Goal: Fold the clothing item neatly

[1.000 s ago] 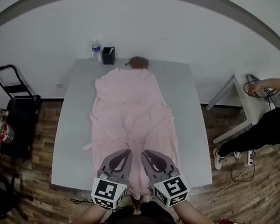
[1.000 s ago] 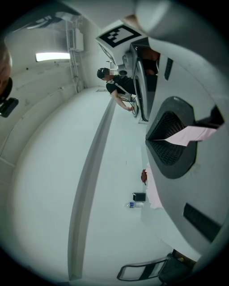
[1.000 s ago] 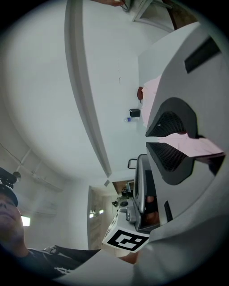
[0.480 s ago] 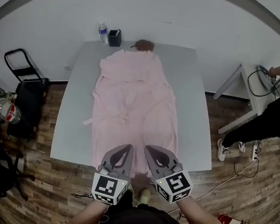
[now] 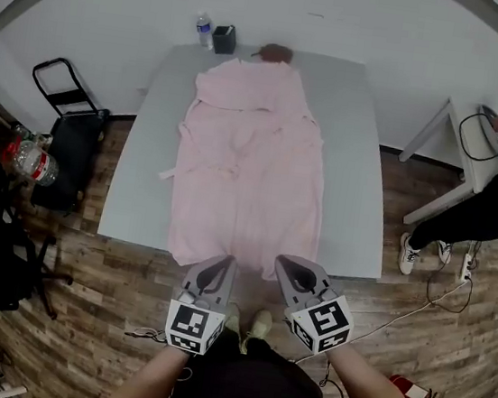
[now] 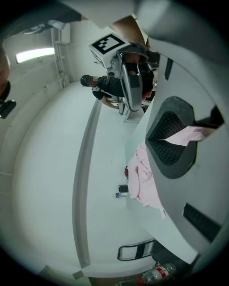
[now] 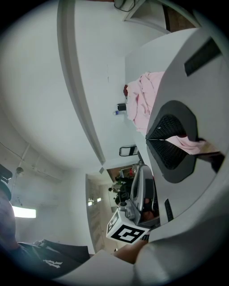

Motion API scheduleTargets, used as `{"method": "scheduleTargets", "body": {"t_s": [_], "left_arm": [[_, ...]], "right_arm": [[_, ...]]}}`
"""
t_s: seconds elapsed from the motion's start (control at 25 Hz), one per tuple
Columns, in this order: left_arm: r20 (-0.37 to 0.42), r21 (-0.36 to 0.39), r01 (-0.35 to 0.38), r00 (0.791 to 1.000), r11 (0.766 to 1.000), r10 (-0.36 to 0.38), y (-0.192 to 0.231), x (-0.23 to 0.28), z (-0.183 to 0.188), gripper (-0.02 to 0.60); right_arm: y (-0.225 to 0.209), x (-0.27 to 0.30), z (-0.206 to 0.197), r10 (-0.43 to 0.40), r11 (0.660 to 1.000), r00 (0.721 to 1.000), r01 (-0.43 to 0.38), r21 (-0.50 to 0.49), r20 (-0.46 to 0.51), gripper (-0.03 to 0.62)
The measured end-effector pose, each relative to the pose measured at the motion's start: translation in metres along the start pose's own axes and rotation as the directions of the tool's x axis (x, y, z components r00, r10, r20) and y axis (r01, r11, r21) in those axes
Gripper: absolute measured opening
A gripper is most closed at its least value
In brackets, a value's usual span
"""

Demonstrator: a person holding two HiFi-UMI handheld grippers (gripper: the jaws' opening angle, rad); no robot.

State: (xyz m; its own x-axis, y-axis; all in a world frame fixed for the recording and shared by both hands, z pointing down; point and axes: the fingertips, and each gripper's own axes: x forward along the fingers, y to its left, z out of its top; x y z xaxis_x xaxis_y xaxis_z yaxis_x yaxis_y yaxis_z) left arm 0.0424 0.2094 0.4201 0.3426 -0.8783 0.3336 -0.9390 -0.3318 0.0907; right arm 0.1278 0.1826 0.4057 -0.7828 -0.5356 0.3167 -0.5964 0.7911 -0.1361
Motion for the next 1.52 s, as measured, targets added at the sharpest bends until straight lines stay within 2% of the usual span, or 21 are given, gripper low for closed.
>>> {"method": "scheduleTargets", "body": {"t_s": [0.12, 0.28, 0.44, 0.48, 0.6, 0.72, 0.88, 0.96, 1.04, 1.12, 1.2, 1.36, 1.52], "left_arm": [[-0.041, -0.036, -0.009, 0.999, 0.999, 0.008, 0.005, -0.005, -0.029, 0.006], [-0.140, -0.060, -0.032, 0.990, 0.998, 0.023, 0.024, -0.016, -0.090, 0.008], [-0.211, -0.123, -0.045, 0.977, 0.991, 0.018, 0.047, -0.019, -0.148, 0.009], [-0.225, -0.140, -0.050, 0.974, 0.989, 0.017, 0.054, -0.019, -0.161, 0.017], [-0.256, -0.189, -0.060, 0.967, 0.980, 0.010, 0.074, -0.014, -0.197, 0.108], [-0.274, -0.270, -0.093, 0.961, 0.958, 0.016, 0.098, -0.010, -0.229, 0.159], [-0.269, -0.402, -0.176, 0.961, 0.899, 0.068, 0.134, -0.014, -0.259, 0.237], [-0.266, -0.427, -0.208, 0.959, 0.880, 0.098, 0.154, -0.017, -0.267, 0.267], [-0.265, -0.434, -0.222, 0.958, 0.873, 0.112, 0.171, -0.019, -0.272, 0.287], [-0.264, -0.433, -0.218, 0.959, 0.875, 0.108, 0.187, -0.022, -0.277, 0.303], [-0.254, -0.433, -0.183, 0.964, 0.882, 0.075, 0.197, -0.020, -0.279, 0.314], [-0.257, -0.385, -0.066, 0.966, 0.921, -0.038, 0.189, -0.003, -0.280, 0.316], [-0.265, -0.401, 0.011, 0.956, 0.916, -0.127, 0.172, 0.010, -0.284, 0.314]], "right_arm": [[-0.001, -0.010, -0.023, 0.021, 1.000, 0.999, -0.021, 0.011, -0.033, 0.017], [-0.006, -0.021, -0.074, -0.002, 1.000, 0.993, 0.005, 0.029, -0.117, 0.018], [-0.009, -0.021, -0.128, -0.004, 0.997, 0.977, 0.020, 0.075, -0.212, 0.018], [-0.011, -0.020, -0.141, -0.003, 0.994, 0.973, 0.027, 0.104, -0.230, 0.018], [-0.020, -0.020, -0.173, -0.008, 0.975, 0.965, 0.066, 0.213, -0.261, 0.027], [-0.031, -0.015, -0.201, -0.013, 0.928, 0.964, 0.111, 0.355, -0.267, 0.099], [-0.048, -0.020, -0.237, -0.051, 0.823, 0.960, 0.196, 0.534, -0.275, 0.163], [-0.065, -0.028, -0.249, -0.085, 0.778, 0.957, 0.237, 0.582, -0.277, 0.194], [-0.083, -0.035, -0.259, -0.107, 0.754, 0.952, 0.266, 0.600, -0.287, 0.217], [-0.096, -0.039, -0.269, -0.104, 0.753, 0.948, 0.273, 0.599, -0.302, 0.233], [-0.103, -0.036, -0.275, -0.079, 0.767, 0.947, 0.257, 0.587, -0.311, 0.242], [-0.100, -0.018, -0.278, -0.032, 0.817, 0.947, 0.209, 0.538, -0.318, 0.247], [-0.091, -0.006, -0.278, -0.019, 0.840, 0.950, 0.185, 0.511, -0.313, 0.250]]}}
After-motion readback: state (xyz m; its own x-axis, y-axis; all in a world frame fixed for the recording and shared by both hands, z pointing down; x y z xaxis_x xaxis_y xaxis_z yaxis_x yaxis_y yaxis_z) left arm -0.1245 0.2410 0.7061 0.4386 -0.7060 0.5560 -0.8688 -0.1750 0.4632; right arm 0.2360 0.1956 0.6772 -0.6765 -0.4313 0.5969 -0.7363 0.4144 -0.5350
